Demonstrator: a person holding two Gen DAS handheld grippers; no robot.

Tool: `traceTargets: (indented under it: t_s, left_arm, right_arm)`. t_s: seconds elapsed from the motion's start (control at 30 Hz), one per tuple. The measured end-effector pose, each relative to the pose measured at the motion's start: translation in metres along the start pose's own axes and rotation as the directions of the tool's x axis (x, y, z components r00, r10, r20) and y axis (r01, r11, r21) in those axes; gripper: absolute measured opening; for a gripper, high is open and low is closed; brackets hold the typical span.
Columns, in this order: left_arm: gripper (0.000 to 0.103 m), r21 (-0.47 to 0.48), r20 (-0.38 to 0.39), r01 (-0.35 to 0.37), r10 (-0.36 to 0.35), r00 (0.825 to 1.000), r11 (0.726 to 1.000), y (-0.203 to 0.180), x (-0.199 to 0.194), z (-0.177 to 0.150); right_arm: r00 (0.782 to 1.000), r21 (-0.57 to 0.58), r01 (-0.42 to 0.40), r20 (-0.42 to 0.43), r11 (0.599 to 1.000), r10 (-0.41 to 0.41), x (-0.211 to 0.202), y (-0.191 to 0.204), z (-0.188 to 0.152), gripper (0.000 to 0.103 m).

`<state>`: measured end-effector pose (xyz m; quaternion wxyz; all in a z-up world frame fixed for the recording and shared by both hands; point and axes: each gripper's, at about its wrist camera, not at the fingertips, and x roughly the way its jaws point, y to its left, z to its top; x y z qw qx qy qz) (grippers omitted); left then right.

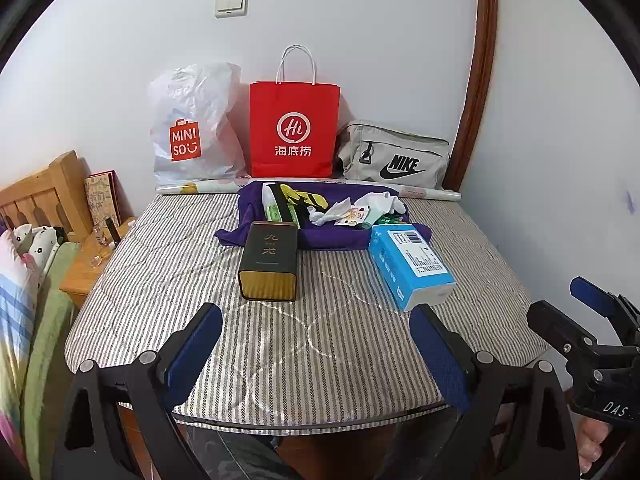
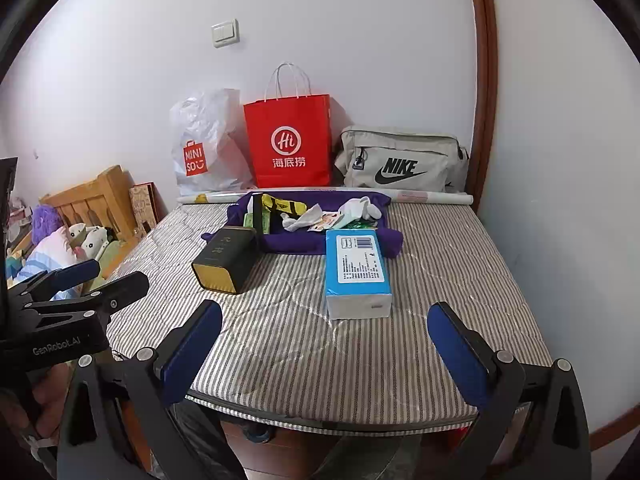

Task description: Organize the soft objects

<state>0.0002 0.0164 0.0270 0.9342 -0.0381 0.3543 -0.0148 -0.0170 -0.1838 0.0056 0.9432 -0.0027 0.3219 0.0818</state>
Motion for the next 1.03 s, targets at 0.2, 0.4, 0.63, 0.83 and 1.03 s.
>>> traceTargets:
  t_s: [0.2, 0.4, 0.63, 0.83, 1.03]
  left_arm:
    - [0.095, 0.001, -0.001, -0.004, 0.004, 1.0, 1.0, -0.0005, 0.0, -0.0004]
    - [0.095, -0.002, 0.0, -0.004, 0.004, 1.0, 1.0, 0.0, 0.0001, -0.0002]
    - [0.095, -0.004, 0.0, -0.005, 0.005, 1.0, 1.0, 0.001, 0.0002, -0.0008]
    - [0.095, -0.009, 0.0, -0.005, 0.005, 1.0, 1.0, 0.0021, 0.0001, -0.0012]
    - [0.095, -0.012, 0.002, -0.006, 0.006, 1.0, 1.0, 0.0027, 0.0022, -0.0021]
  right_arm:
    - [1.0, -0.005, -0.002, -0.003, 1.0, 0.002, -0.0012, 0.0008, -0.0001, 0.101]
    - [1.0, -0.007, -0.006, -0.003, 1.0, 0.006, -0.0017, 0.002, -0.0004, 0.101]
    - [1.0, -0.01, -0.007, -0.003, 1.0, 0.007, -0.001, 0.0036, 0.0001, 0.101]
    - [1.0, -0.015, -0.009, -0.005, 1.0, 0.009, -0.0017, 0.0051, -0.0012, 0.101]
    - [1.0, -0.019, -0.01, -0.002, 1.0, 0.01, -0.0002, 0.0058, -0.0018, 0.101]
